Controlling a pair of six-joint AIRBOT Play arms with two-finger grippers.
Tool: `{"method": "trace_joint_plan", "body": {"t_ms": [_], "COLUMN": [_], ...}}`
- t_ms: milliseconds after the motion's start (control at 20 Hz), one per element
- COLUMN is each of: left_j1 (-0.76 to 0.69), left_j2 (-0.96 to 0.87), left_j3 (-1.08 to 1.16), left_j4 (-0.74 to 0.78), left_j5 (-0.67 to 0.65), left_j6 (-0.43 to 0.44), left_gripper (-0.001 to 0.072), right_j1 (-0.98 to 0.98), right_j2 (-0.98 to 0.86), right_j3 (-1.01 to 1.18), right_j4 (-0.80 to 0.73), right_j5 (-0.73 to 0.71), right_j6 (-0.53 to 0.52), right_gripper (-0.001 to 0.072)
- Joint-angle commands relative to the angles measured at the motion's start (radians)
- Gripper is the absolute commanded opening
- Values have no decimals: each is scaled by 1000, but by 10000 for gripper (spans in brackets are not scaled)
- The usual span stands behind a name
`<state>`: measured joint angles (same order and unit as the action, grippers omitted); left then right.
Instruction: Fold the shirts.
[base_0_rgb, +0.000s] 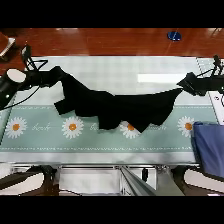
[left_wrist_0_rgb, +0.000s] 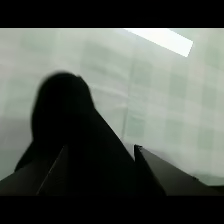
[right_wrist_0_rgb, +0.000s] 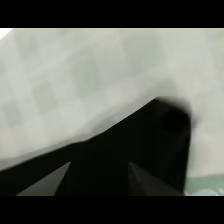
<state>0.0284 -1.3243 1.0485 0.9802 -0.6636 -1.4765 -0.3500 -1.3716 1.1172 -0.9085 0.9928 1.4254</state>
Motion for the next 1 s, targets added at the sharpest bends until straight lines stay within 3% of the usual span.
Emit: {"method": "trace_joint_plan", "body": {"t_ms": [0,100,250,350,550,950], "left_j1": [64,166,296,327,273,-68], "left_j2": [-26,4,135,235,290,207], "left_j3": [98,106,-36,-227,-572,-658], "left_j4": [141,180,127,8,-306,-517], "left_j5": [-327,-521,-572,-532,-397,35], "left_j6": [43,81,104,104,188,194], "left_gripper": [507,507,507,507,506,506], "right_j1": [-51,-118,-198,-221,-222,-219], "right_j2": [-33,12,123,208,343,367], "right_j3": [82,109,40,-106,-416,-536], "right_j4": [78,26,-162,-235,-116,-58], "right_j5": [70,132,168,128,35,50], "right_j6": [-33,-53,-53,-32,-47,-100], "right_gripper": [413,413,406,403,403,403]}}
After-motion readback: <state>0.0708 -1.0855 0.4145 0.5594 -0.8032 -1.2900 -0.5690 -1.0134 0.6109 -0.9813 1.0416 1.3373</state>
